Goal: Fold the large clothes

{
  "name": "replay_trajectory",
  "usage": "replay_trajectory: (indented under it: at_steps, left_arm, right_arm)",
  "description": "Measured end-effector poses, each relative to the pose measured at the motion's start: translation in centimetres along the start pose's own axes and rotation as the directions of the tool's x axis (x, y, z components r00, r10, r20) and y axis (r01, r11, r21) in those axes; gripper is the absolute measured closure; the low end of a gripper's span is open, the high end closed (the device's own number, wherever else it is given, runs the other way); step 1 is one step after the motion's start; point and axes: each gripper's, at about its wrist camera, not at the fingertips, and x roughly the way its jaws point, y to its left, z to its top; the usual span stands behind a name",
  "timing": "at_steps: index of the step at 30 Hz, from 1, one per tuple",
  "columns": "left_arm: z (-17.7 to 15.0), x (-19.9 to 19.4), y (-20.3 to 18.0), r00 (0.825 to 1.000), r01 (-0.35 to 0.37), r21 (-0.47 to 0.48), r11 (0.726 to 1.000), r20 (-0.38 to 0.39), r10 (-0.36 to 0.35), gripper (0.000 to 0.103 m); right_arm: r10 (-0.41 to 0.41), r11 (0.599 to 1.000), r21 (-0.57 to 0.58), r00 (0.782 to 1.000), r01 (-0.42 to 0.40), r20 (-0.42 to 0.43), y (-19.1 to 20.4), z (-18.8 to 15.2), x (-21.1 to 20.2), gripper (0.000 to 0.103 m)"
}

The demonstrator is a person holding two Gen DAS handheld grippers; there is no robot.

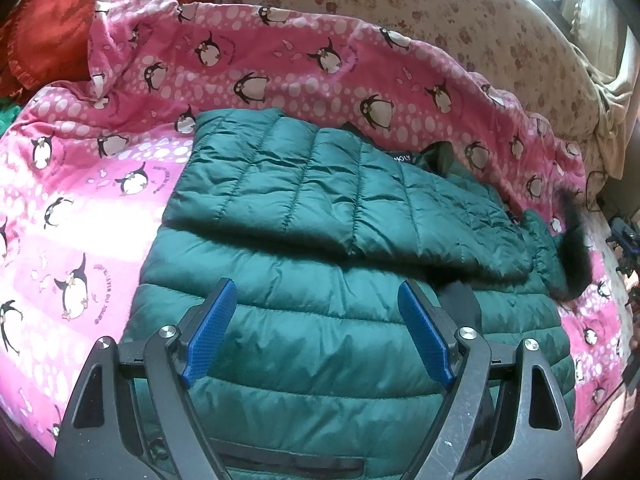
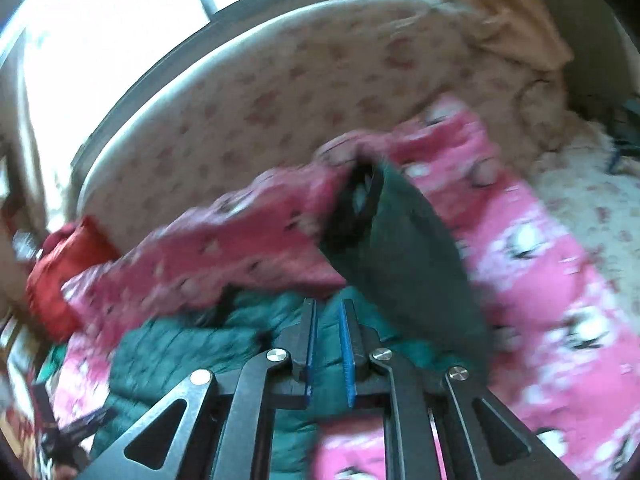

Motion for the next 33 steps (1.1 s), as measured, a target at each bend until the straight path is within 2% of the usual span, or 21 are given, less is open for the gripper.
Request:
replay_trajectory:
  at_steps: [5,7,10,12,13,14,16,19,23,25,27,29,33]
  left_arm:
    - [-0.2,-0.2,0.7,1.0,0.004,-0.017,1.0,-0.006,-0.004,0.02]
    - [-0.3,-0.4,1.0,1.0,0.006,-0.016,1.0,-0.01,-0.006,0.02]
    - [-0.4,-0.6,1.4,1.0,-0.004,-0.012,1.0,-0.002,0.004,0.02]
    - [-0.5,-0.6,1.9,1.0,-0.003,-0.025,1.0,-0.003,0.003,0.02]
    - [-0.5,-0.5,2.1,1.0,0.002,-0.038,0.999,-0.007,-0.002,0.02]
    - [-0.5,-0.4,2.4,1.0,0.008,-0.051,0.999,-0.01,-0.008,0.02]
    - [-0.6,-0.3,2.7,1.0,0.016,-0.073,0.997,-0.014,-0.017,0.02]
    - [-0.6,0.0,2.6,0.999,0.026,-0.076,0.997,-0.021,-0.028,0.02]
    - [-0.6,0.2,2.2,0.999,0.033,-0.071,0.997,-0.019,-0.034,0.02]
    - [-0.6,0.5,1.9,0.999,0.034,-0.067,0.997,-0.022,-0.036,0.02]
    - [-0.7,0.7,1.6,0.999,0.029,-0.058,0.998,-0.025,-0.03,0.02]
    - [-0.8,0.8,1.4,0.999,0.021,-0.045,0.999,-0.031,-0.023,0.02]
    - [-0.8,1.0,1.3,0.999,0.012,-0.031,0.999,-0.036,-0.013,0.02]
  right_arm:
    - [0.082,0.989,-0.112,0.992,-0.093,-0.099,7.2,-2.3,3.8,0.093]
    - [0.065,0.985,-0.154,0.991,-0.082,-0.115,8.9,-3.1,4.7,0.093]
    - [-0.003,0.979,-0.204,0.99,-0.026,-0.144,10.1,-3.4,5.9,0.092]
    - [-0.06,0.974,-0.225,0.985,0.022,-0.162,9.6,-3.5,6.3,0.079]
    - [-0.083,0.973,-0.228,0.984,0.045,-0.156,9.0,-3.4,6.3,0.056]
    - [-0.099,0.973,-0.223,0.984,0.064,-0.15,8.2,-3.2,6.2,0.042]
    - [-0.129,0.979,-0.177,0.983,0.105,-0.131,6.0,-2.7,5.7,0.042]
    - [-0.159,0.987,-0.043,0.983,0.156,-0.095,1.7,-1.4,4.4,0.042]
    - [-0.221,0.971,0.079,0.972,0.226,-0.075,-3.3,-0.9,3.0,0.041]
    - [-0.218,0.973,0.056,0.971,0.224,-0.093,-3.7,-1.0,3.3,0.039]
    - [-0.227,0.974,-0.017,0.967,0.226,-0.12,-3.0,-1.7,4.4,0.037]
    - [-0.27,0.96,-0.115,0.952,0.255,-0.145,-2.0,-2.6,6.3,0.032]
    - [-0.342,0.928,-0.214,0.924,0.305,-0.168,-0.7,-2.8,10.0,0.032]
